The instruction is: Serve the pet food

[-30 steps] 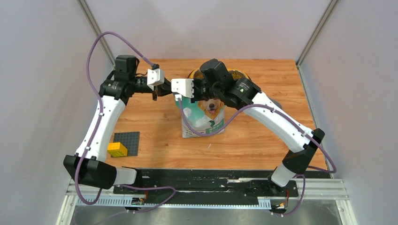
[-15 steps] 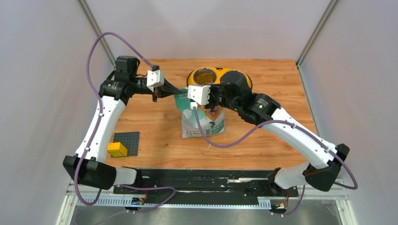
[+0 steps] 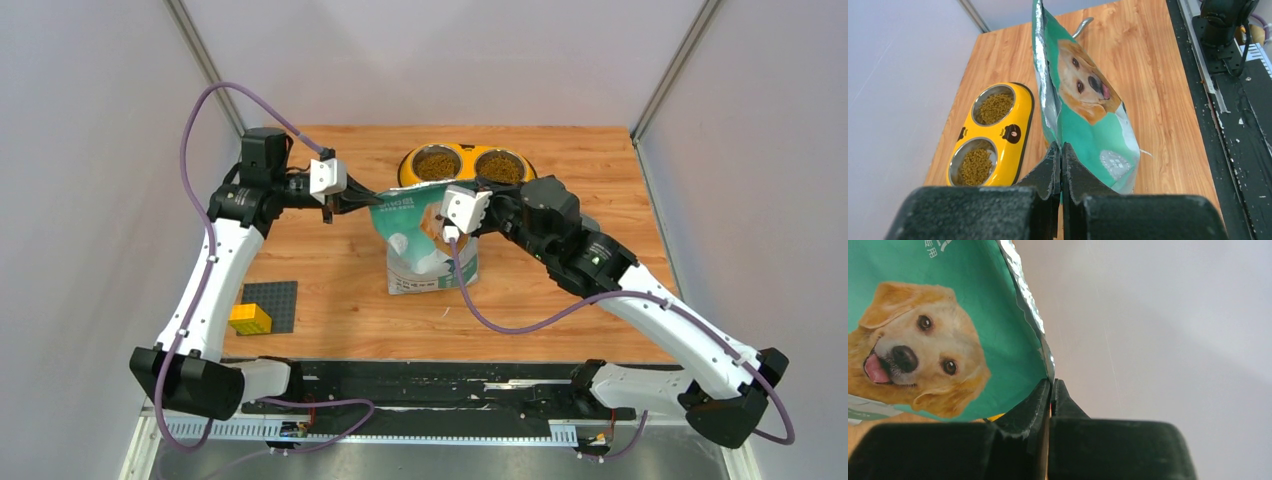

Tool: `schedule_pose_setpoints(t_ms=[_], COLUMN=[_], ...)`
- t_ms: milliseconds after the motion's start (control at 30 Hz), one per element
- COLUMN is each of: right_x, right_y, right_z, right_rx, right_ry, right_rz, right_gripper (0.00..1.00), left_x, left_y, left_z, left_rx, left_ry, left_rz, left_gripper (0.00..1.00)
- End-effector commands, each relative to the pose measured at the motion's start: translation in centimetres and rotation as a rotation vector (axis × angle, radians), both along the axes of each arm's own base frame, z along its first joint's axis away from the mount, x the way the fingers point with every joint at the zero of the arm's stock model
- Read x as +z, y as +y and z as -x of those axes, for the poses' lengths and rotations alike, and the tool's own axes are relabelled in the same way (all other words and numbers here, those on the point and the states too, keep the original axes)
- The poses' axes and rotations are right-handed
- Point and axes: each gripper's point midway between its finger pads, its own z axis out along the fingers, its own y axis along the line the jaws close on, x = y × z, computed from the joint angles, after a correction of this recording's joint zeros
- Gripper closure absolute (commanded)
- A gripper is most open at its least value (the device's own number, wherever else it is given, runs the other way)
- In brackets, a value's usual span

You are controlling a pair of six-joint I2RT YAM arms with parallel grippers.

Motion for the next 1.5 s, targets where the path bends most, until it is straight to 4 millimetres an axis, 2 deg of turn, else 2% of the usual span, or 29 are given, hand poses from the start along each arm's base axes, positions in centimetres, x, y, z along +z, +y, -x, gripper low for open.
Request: schedule_pose_setpoints(t_ms=[0,133,233,333,367,500,567,667,700,767,933,1000,1100,1167,1267,1400,1467], right_x=[5.7,5.1,5.7,6.1,6.1,5.5,5.4,5.1,5.1,5.0,5.7,6.9,8.9,10.1,11.4,12.2,11.9], right_y=[-4.8,-5.0,-5.8,-6.3,-6.3,-5.8,-5.9,-6.0,-6.1,-6.2,-7.0,-8.2,-10.1,-11.7,-14.8,-18.7,-20.5], right_z=[0.3,0.8,0.9,1.2,1.5,2.3,2.3,2.4,2.4,2.6,3.1,3.1,3.4,3.6,4.4,6.9,8.3], right_rx=[-0.138,-0.126,-0.123,-0.107,-0.094,-0.040,-0.050,-0.066,-0.070,-0.075,-0.102,-0.156,-0.237,-0.294,-0.407,-0.495,-0.526], right_ry=[-0.157,-0.130,-0.098,-0.043,-0.025,0.053,0.082,0.120,0.127,0.139,0.149,0.129,0.109,0.080,0.033,-0.015,-0.034], right_rz=[-0.195,-0.246,-0.326,-0.420,-0.453,-0.536,-0.569,-0.607,-0.619,-0.640,-0.717,-0.792,-0.925,-1.005,-1.143,-1.325,-1.399], right_gripper=[1.00,1.00,1.00,1.00,1.00,0.80,0.69,0.62,0.58,0.51,0.45,0.45,0.46,0.46,0.45,0.43,0.43], left_x=[-0.2,0.1,0.3,0.3,0.5,0.9,1.1,1.3,1.5,1.8,3.1,3.3,3.3,3.7,2.9,1.7,2.1], left_y=[0.7,0.6,0.7,0.7,0.7,0.7,0.7,1.0,1.2,1.6,4.1,6.3,8.4,9.6,10.6,11.9,12.4], left_z=[0.2,0.4,0.4,0.3,0.3,0.1,0.1,0.0,-0.1,-0.5,-2.4,-3.7,-3.6,-2.9,-0.6,2.2,3.7], left_rx=[0.047,0.041,0.054,0.064,0.068,0.081,0.092,0.126,0.148,0.210,0.489,0.683,0.858,0.969,1.053,1.152,1.172], left_ry=[0.062,0.053,0.044,0.055,0.059,0.053,0.050,0.045,0.036,0.023,0.017,0.032,0.123,0.221,0.344,0.457,0.460], left_rz=[0.026,0.047,0.045,0.048,0.051,0.067,0.074,0.072,0.068,0.068,0.112,0.137,0.203,0.287,0.317,0.407,0.450], left_gripper=[1.00,0.96,0.91,0.65,0.53,0.37,0.34,0.29,0.18,0.03,0.00,0.00,0.00,0.00,0.00,0.00,0.00])
